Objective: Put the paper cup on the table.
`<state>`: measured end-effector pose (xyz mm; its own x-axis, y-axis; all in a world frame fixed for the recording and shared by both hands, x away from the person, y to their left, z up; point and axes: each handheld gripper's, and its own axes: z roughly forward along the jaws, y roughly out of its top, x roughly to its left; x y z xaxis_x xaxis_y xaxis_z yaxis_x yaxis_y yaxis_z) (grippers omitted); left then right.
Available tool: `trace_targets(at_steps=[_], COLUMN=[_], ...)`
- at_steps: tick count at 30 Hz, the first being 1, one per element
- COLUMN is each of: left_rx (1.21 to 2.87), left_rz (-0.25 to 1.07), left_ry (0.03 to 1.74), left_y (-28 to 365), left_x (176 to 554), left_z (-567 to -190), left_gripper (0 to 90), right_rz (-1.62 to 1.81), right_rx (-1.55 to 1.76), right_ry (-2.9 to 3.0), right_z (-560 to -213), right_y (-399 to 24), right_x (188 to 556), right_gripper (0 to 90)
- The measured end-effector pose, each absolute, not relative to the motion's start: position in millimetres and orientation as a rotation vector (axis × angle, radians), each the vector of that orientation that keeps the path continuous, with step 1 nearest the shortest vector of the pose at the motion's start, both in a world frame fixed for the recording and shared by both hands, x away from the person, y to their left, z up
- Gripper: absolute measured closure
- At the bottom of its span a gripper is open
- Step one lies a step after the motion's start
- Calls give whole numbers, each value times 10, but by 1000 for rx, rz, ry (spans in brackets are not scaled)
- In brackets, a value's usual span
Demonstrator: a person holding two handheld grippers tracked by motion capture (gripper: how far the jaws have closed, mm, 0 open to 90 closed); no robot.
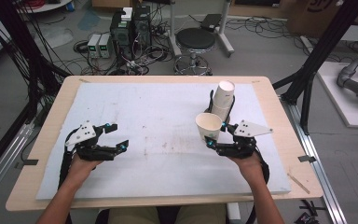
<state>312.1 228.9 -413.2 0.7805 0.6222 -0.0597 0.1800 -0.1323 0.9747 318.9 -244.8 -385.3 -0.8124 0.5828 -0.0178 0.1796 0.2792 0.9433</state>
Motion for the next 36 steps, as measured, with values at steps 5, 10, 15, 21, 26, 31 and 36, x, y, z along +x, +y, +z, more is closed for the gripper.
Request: trace_targets(at_steps=[5, 10, 15, 21, 26, 31, 36], left_rx=[1686, 1684, 1680, 1678, 1681, 1687, 1693], left_rz=[433, 437, 449, 457, 456, 456, 454], left_ry=[641, 655, 665, 674, 675, 680, 677], left_y=[2310, 2339, 2377, 2397, 2390, 2388, 2378], left_x=[3119, 3126, 3127, 3132, 3134, 3136, 3140], left_z=[-4130, -4142, -4138, -4135, -4142, -4149, -4154], left_gripper=[191, 191, 191, 192, 193, 193, 193], right_rz=[1549, 1545, 1564, 1552, 1547, 1491, 1405], right_rx=[694, 686, 706, 750, 785, 807, 818], right_ry=[2193, 2198, 2198, 2226, 2246, 2301, 2375], right_z=[-3876, -3901, -3957, -4106, -4236, -4341, -4426], right_y=[-2387, -2264, -2061, -1764, -1582, -1446, -1374], right_x=[3214, 3283, 3434, 3614, 3714, 3767, 3802], right_gripper=[380, 379, 379, 379, 379, 377, 376])
